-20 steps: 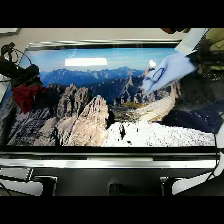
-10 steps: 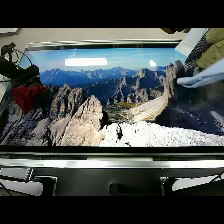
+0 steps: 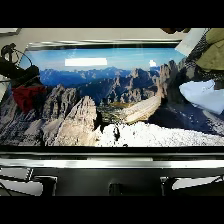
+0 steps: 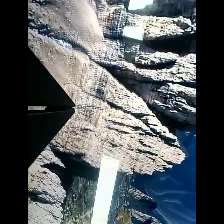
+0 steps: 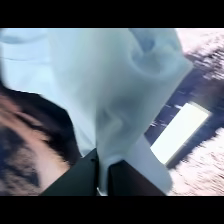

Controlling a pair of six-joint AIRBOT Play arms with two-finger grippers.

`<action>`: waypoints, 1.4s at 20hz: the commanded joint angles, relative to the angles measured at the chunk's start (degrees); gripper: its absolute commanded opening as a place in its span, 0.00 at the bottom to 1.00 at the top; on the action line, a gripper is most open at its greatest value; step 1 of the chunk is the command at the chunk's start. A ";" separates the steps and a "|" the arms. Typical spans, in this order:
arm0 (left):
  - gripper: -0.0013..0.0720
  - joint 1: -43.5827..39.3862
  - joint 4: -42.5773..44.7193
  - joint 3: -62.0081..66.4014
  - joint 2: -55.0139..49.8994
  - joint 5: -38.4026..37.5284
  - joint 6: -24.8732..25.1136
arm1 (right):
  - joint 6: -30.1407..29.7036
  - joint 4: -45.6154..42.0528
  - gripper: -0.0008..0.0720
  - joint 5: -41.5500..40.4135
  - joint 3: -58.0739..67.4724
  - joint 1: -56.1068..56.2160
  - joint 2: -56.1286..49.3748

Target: Fold the clothes and pants, and hang the long-sleeved shirts on hangers.

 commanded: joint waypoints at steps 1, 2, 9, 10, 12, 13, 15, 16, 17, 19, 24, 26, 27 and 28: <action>0.04 0.00 0.02 -0.02 -0.02 0.04 0.00 | -1.03 -9.20 0.05 -4.83 -7.34 -0.17 2.32; 0.04 -0.02 0.02 -0.02 -0.02 0.04 0.00 | -1.01 -11.02 0.05 -4.24 -10.80 -0.17 3.82; 0.04 -0.02 0.02 -0.02 -0.02 0.07 -0.02 | 0.76 -24.02 0.05 -0.09 -37.05 -0.17 15.61; 0.04 -0.02 0.02 -0.02 -0.02 0.07 0.00 | 1.14 -25.90 0.05 0.20 -39.41 -0.17 16.70; 0.04 -0.02 0.02 -0.02 -0.02 0.07 -0.02 | 1.16 -28.83 0.06 0.20 -43.21 -0.17 18.47; 0.04 -0.02 0.02 -0.02 -0.02 0.07 0.00 | 1.40 -29.92 0.06 0.44 -44.76 -0.17 19.21; 0.04 -0.02 0.02 -0.02 -0.02 0.07 -0.02 | 1.79 -31.67 0.05 0.61 -47.21 -0.17 20.04; 0.04 -0.02 0.02 -0.02 -0.02 0.07 -0.02 | 1.81 -32.28 0.05 0.31 -48.15 -0.17 20.13; 0.04 -0.02 0.02 -0.02 -0.02 0.04 -0.02 | 2.23 -32.79 0.06 -0.11 -48.74 -0.17 20.11; 0.04 -0.02 0.02 -0.02 -0.02 0.04 -0.02 | 2.23 -33.40 0.06 -0.24 -49.22 -0.17 20.11; 0.04 -0.02 0.02 -0.02 -0.09 0.07 -0.02 | 1.49 -38.01 0.60 -5.49 -49.24 -0.17 20.17; 0.04 -0.02 0.02 -0.02 -0.31 0.07 -0.02 | 0.17 -41.27 0.58 -5.51 -48.92 -0.17 21.20; 0.04 -0.02 0.02 -0.04 -0.44 0.07 -0.04 | 0.31 -41.13 0.57 -3.23 -47.80 -0.15 22.25; 0.04 -0.15 0.02 -0.04 -0.55 0.07 -0.04 | -0.72 -37.44 0.49 0.83 -45.22 -0.11 23.47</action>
